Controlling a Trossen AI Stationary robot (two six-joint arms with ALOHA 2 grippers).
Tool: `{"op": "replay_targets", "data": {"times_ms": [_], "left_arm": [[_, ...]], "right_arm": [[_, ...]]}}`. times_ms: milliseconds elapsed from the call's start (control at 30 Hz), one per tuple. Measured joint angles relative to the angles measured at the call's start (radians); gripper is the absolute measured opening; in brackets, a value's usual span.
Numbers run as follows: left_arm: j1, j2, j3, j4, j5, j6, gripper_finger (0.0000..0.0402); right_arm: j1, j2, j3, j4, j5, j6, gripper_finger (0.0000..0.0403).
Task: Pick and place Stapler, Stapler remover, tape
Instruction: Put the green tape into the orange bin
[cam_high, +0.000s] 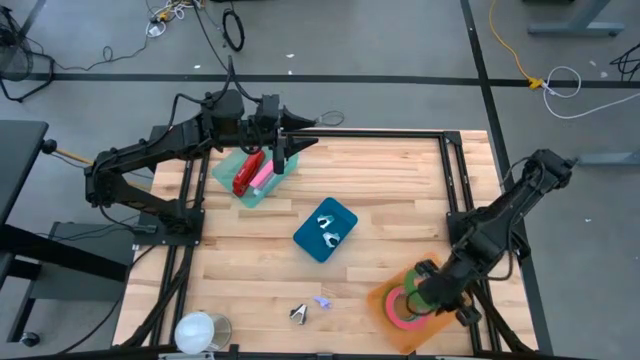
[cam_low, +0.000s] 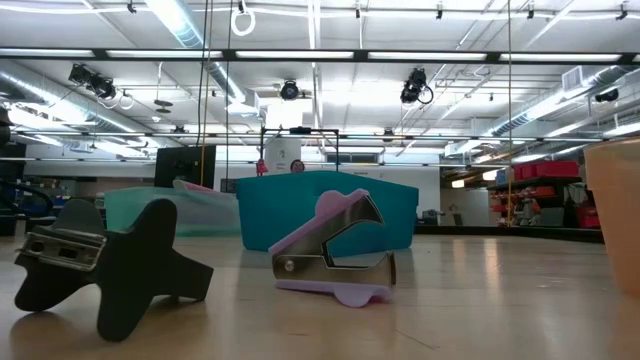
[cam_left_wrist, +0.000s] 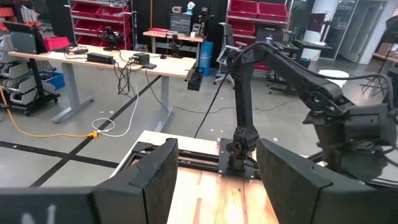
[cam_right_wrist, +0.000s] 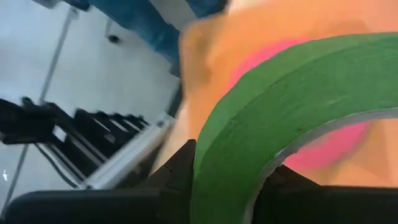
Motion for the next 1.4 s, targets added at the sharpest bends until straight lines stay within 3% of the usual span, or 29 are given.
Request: {"op": "replay_targets", "data": {"times_ms": [333,733,1133,1400], "left_arm": [[-0.013,0.000,0.000,0.000,0.001,-0.005,0.0220],[-0.013,0.000,0.000,0.001,0.001,-0.012,0.0220],[-0.013,0.000,0.000,0.002,0.001,-0.012,0.0220],[-0.013,0.000,0.000,0.002,0.001,-0.012,0.0220]], "right_arm": [[0.093,0.107,0.000,0.039,0.099,0.078,0.0093],[0.135,0.232,0.000,-0.023,0.100,0.107,0.0096],[0.139,0.246,0.000,-0.071,0.099,0.151,0.0099],[0.139,0.246,0.000,-0.073,0.100,0.209,0.0146]]}}
